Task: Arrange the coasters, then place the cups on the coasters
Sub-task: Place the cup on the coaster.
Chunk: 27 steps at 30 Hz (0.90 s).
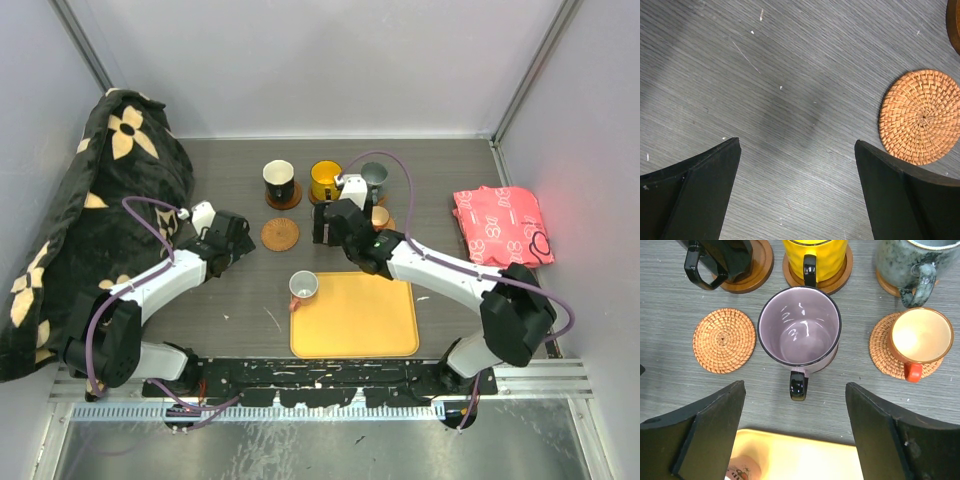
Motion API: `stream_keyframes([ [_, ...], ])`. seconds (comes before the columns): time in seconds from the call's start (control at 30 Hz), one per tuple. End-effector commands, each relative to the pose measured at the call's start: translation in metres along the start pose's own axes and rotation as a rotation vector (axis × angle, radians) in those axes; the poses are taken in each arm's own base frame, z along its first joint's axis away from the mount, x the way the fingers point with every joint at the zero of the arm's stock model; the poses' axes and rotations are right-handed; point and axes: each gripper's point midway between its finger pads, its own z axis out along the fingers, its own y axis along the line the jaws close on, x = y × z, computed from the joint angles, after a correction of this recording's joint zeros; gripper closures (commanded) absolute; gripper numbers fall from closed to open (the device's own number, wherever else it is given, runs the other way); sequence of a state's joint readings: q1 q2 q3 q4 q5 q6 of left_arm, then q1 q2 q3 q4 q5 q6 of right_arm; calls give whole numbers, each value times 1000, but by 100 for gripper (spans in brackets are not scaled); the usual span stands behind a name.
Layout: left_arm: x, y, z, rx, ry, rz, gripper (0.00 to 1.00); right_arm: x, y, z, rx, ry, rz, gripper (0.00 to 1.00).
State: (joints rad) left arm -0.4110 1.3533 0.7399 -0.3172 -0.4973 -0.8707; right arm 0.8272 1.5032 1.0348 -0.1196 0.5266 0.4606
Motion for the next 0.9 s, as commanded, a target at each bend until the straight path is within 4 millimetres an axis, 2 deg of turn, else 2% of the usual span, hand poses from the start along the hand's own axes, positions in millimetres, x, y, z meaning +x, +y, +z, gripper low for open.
stream_keyframes([
  [0.0,-24,-15,-8,52,-67,-27,2,-10,0,-15,-31,-13,40,10],
  [0.13,-24,-14,-9,55,-69,-15,2,-13,-9,-23,-25,-27,68,0],
  [0.33,-32,-13,-19,55,-98,-1,2,-23,-29,-29,32,-77,77,0],
  [0.47,-41,-11,-28,52,-131,2,2,-27,-29,-29,24,-100,41,0],
  [0.7,-50,-9,-42,36,-181,57,2,-22,-21,-24,-28,-83,17,0],
  [0.87,-47,-20,-58,72,-212,127,2,-20,-36,-14,91,-70,7,0],
])
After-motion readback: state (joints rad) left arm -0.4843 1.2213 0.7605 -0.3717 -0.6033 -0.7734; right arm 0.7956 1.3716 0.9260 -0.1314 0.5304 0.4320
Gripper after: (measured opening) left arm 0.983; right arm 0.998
